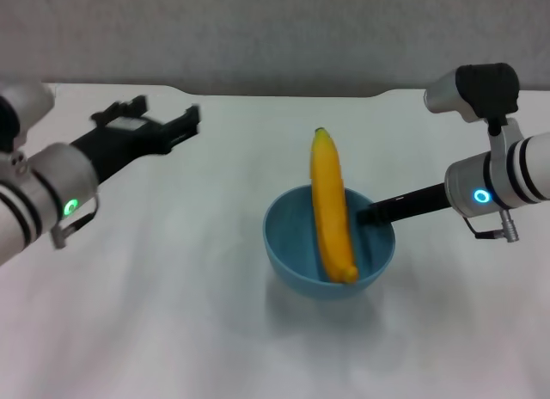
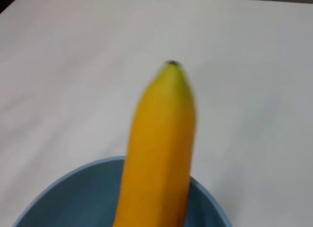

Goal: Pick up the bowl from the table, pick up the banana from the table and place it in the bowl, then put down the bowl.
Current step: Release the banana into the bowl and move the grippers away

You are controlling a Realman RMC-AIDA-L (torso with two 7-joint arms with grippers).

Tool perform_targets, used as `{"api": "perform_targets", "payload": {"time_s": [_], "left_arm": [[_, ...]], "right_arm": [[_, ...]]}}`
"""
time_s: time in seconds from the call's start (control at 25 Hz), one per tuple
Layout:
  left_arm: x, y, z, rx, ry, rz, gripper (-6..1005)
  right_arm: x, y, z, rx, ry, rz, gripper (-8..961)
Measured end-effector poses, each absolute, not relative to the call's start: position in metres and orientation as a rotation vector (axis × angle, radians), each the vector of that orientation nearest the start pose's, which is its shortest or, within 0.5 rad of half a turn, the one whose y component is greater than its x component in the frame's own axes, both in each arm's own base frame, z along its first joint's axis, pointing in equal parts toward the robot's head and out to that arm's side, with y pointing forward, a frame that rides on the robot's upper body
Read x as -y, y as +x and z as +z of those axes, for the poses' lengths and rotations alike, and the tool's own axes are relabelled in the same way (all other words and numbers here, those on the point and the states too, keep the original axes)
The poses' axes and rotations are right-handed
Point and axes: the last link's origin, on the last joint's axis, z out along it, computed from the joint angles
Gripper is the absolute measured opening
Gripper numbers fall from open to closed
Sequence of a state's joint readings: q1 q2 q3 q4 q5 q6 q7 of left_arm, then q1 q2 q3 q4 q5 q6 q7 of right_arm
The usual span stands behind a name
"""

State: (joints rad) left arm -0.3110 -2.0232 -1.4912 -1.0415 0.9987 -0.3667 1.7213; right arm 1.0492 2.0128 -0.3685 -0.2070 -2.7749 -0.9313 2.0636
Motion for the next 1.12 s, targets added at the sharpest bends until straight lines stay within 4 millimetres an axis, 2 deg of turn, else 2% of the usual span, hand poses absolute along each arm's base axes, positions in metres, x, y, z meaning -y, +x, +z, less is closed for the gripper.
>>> {"api": "perform_targets", "payload": {"time_s": [0.44,0.8,1.12], "left_arm": [[-0.391,-0.266,-0.004,0.652,-1.958,-0.395,898],[-0.394,-0.276,0.005,0.675,-1.897,-0.372,896],[-0.394,-0.280,0.008,0.700,-1.881,-0.382,894]], "right_arm": [[-0.419,0.233,-0.076,-1.277,-2.469,-0.031,37],[-0.409,0.250,-0.076,-1.300,-2.451,-0.077,37],[-0.410,0.251,-0.076,-1.292,-2.448,-0.078,37]]}}
